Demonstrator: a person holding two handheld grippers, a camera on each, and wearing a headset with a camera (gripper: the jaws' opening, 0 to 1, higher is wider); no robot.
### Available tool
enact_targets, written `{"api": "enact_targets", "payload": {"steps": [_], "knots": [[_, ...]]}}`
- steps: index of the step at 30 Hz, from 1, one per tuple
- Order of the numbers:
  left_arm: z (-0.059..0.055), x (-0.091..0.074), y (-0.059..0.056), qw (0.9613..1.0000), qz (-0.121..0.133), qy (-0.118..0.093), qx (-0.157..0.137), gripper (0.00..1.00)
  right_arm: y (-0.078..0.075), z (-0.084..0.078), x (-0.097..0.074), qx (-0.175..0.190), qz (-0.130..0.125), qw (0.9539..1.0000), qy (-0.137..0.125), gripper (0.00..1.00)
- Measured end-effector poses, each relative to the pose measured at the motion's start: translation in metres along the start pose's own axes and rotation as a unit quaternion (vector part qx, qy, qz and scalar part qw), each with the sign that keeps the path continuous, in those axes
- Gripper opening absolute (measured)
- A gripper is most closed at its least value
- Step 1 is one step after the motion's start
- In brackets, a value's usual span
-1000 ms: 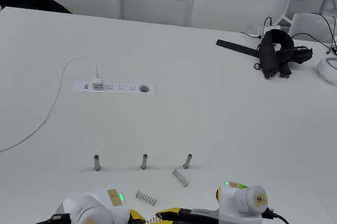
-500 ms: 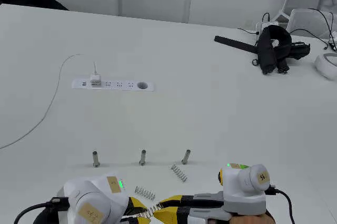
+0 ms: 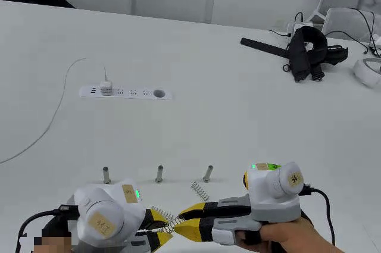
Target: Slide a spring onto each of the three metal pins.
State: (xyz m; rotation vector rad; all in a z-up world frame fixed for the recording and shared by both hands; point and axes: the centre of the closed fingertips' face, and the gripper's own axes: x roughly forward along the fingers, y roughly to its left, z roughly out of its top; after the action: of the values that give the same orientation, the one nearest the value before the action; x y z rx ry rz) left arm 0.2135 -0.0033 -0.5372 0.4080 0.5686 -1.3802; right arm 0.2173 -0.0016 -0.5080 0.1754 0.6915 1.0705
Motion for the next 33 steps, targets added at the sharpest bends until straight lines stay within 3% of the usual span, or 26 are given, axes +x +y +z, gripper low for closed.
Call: {"api": "enact_targets", "payload": {"steps": [3, 5, 6, 13, 19, 23, 33], "knots": [[0.0, -0.001, 0.0, 1.0, -0.003, -0.001, 0.004, 0.1, -0.001, 0.0, -0.001, -0.029, 0.001, 0.9994, 0.02, 0.19], [0.0, -0.001, 0.0, 1.0, -0.003, -0.001, 0.005, 0.1, -0.003, -0.005, -0.002, -0.051, 0.001, 0.9974, 0.05, 0.19], [0.001, -0.001, -0.001, 1.0, -0.005, -0.002, 0.005, 0.1, -0.003, -0.008, -0.002, -0.071, 0.002, 0.9951, 0.069, 0.19], [0.007, 0.0, -0.008, 0.9997, -0.017, -0.01, 0.012, 0.1, 0.001, -0.017, -0.001, -0.14, 0.023, 0.9816, 0.128, 0.22], [0.014, 0.002, -0.015, 0.9991, -0.03, -0.021, 0.021, 0.1, 0.009, -0.013, -0.004, -0.17, 0.045, 0.9729, 0.15, 0.21], [0.02, 0.002, -0.016, 0.9986, -0.035, -0.033, 0.024, 0.1, 0.012, -0.013, -0.006, -0.2, 0.055, 0.9636, 0.169, 0.21], [0.029, 0.0, -0.016, 0.9975, -0.043, -0.048, 0.031, 0.1, 0.014, -0.01, -0.009, -0.224, 0.07, 0.9565, 0.174, 0.13]]}}
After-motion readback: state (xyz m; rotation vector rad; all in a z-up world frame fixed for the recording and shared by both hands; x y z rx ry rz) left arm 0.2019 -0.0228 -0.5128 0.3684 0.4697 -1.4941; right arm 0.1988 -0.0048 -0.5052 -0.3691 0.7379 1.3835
